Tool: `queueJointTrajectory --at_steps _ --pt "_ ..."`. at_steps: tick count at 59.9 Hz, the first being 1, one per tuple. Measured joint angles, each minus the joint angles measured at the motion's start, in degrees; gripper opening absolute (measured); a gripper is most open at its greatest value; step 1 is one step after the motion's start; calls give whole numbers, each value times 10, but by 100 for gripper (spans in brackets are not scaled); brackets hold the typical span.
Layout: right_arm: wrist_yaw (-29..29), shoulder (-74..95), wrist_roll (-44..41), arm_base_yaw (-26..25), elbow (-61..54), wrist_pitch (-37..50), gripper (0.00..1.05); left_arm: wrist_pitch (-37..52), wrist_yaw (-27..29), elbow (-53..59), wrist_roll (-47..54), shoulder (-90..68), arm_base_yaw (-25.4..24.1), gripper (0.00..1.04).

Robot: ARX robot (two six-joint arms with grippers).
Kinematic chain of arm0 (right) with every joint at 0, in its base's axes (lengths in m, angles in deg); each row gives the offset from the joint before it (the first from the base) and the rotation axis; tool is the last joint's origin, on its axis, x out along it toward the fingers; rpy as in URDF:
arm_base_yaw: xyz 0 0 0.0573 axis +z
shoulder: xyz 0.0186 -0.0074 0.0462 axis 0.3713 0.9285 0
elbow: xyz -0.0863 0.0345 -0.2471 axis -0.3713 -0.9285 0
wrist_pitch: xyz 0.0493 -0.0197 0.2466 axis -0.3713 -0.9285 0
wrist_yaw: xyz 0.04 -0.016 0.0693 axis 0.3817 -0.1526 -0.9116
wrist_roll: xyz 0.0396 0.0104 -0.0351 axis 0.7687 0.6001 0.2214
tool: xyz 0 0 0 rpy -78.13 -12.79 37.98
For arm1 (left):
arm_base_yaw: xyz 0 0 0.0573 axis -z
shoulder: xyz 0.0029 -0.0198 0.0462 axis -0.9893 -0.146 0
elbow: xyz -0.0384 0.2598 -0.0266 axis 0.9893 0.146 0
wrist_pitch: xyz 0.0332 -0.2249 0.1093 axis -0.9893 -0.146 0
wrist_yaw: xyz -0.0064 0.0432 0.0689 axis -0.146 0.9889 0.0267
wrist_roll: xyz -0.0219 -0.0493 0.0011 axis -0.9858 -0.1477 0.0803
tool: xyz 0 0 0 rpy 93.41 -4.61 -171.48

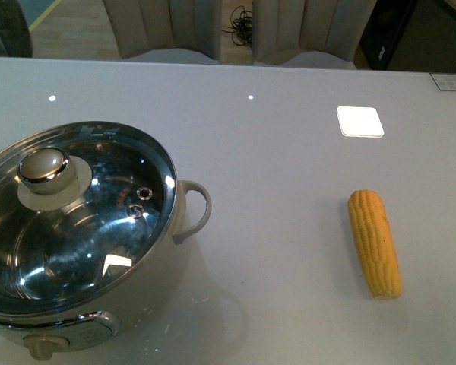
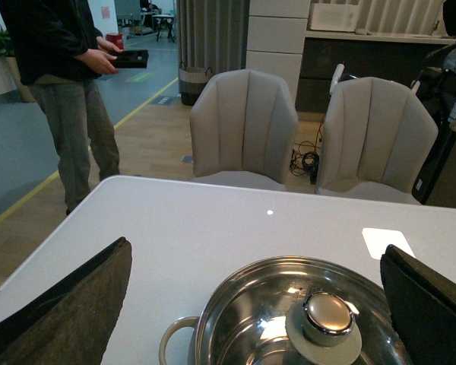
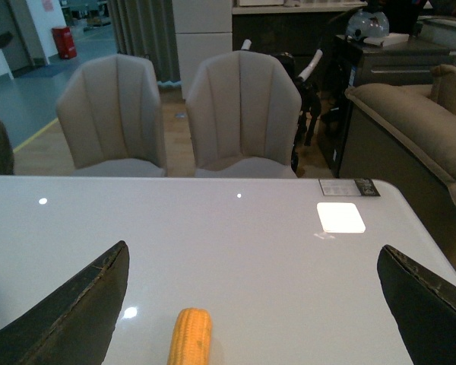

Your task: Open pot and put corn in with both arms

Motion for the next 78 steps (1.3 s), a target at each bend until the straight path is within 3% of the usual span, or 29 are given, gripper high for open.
queueJointTrajectory --at_steps 49,55,59,70,78 --pt "0 0 0 0 0 0 96 0 0 0 0 0 0 98" --pt "0 0 0 0 0 0 96 -105 -53 -42 -55 -66 -11 98" --pt "0 0 0 0 0 0 96 -111 -56 -52 -75 -103 -11 98" --pt "0 0 0 0 0 0 96 -26 -44 -86 -97 -201 7 98" --pt "0 0 0 0 0 0 96 90 -43 -107 -103 -334 27 98"
